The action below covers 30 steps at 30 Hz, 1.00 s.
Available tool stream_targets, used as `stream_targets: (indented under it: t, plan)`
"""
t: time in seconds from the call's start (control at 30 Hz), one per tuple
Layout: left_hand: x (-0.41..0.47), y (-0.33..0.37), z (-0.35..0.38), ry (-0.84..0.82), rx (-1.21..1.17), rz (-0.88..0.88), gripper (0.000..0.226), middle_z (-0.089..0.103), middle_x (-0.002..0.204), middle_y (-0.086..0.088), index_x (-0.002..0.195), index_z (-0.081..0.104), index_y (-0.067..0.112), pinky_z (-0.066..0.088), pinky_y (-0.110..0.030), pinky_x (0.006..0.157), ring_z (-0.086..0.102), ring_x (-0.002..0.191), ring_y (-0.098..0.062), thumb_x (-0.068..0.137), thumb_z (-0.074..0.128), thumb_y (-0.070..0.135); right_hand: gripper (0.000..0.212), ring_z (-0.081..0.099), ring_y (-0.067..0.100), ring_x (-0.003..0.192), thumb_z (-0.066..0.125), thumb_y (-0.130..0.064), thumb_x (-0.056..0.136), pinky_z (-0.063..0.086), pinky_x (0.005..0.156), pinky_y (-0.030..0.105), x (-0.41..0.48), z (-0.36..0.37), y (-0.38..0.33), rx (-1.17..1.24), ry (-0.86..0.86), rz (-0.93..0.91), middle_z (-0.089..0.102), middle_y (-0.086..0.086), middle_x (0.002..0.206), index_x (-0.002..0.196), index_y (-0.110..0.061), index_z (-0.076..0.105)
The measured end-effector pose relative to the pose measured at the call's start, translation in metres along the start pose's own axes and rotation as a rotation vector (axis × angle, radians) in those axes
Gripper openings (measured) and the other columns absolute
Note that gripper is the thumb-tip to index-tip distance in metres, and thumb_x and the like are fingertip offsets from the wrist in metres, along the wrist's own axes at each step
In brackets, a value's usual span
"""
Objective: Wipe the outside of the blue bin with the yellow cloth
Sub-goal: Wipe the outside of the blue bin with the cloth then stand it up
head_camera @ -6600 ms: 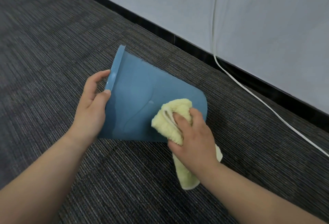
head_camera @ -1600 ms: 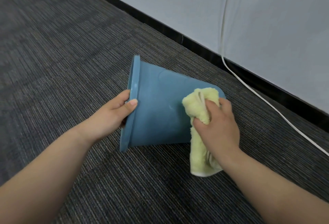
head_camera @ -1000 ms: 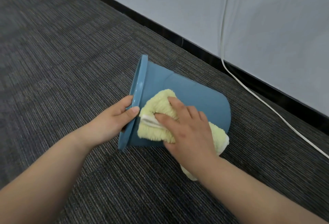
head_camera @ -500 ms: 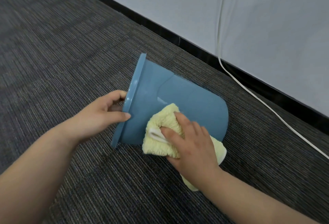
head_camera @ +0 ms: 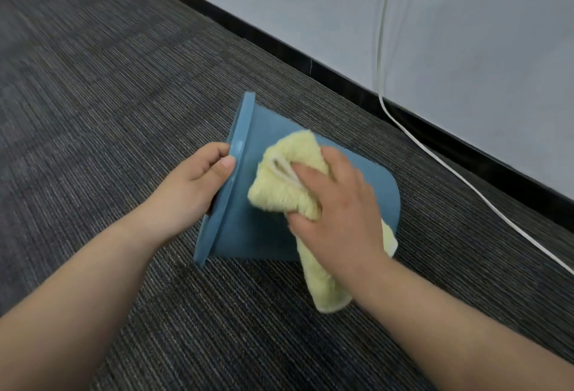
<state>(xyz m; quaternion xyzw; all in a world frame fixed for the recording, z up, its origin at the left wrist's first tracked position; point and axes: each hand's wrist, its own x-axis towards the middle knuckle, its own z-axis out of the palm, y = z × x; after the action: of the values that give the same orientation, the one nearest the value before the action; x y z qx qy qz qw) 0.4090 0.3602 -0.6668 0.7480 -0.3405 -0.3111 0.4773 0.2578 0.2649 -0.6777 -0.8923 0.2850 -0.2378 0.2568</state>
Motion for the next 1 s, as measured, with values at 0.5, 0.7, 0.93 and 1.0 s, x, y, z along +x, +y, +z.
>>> stream_targets:
  t: [0.5, 0.7, 0.93, 1.0]
  plan:
    - [0.003, 0.005, -0.002, -0.088, 0.008, -0.04, 0.019, 0.05, 0.067, 0.001, 0.082, 0.054, 0.031, 0.039, -0.018, 0.044, 0.046, 0.052, -0.005, 0.089, 0.037, 0.034, 0.046, 0.051, 0.033, 0.093, 0.074, -0.017, 0.06, 0.033, 0.077, 0.04, 0.016, -0.012, -0.015, -0.118, -0.22, -0.161, 0.055, 0.008, 0.127, 0.104, -0.019, 0.064]
    - [-0.001, 0.0, -0.004, -0.055, 0.003, -0.069, 0.021, 0.054, 0.054, 0.011, 0.081, 0.054, 0.032, 0.039, -0.021, 0.043, 0.046, 0.048, -0.005, 0.091, 0.036, 0.029, 0.056, 0.062, 0.024, 0.076, 0.082, -0.036, 0.038, 0.047, 0.069, 0.029, -0.015, 0.005, -0.02, -0.219, -0.255, -0.321, 0.066, 0.004, 0.113, 0.091, -0.026, 0.068]
    - [-0.006, 0.0, -0.004, -0.061, 0.013, -0.116, 0.021, 0.059, 0.05, 0.019, 0.085, 0.052, 0.03, 0.041, -0.023, 0.049, 0.049, 0.044, 0.004, 0.092, 0.033, 0.03, 0.058, 0.056, 0.039, 0.093, 0.077, -0.02, 0.056, 0.046, 0.076, 0.042, -0.023, 0.01, 0.008, -0.07, -0.125, 0.054, 0.053, 0.022, 0.121, 0.11, -0.01, 0.058]
    - [-0.006, 0.002, -0.003, -0.061, 0.008, -0.117, 0.021, 0.06, 0.05, 0.019, 0.085, 0.052, 0.03, 0.043, -0.019, 0.046, 0.05, 0.044, 0.004, 0.092, 0.032, 0.029, 0.054, 0.048, 0.036, 0.101, 0.066, -0.021, 0.069, 0.04, 0.081, 0.04, -0.022, 0.009, 0.015, -0.05, -0.091, 0.178, 0.043, 0.018, 0.129, 0.119, -0.011, 0.049]
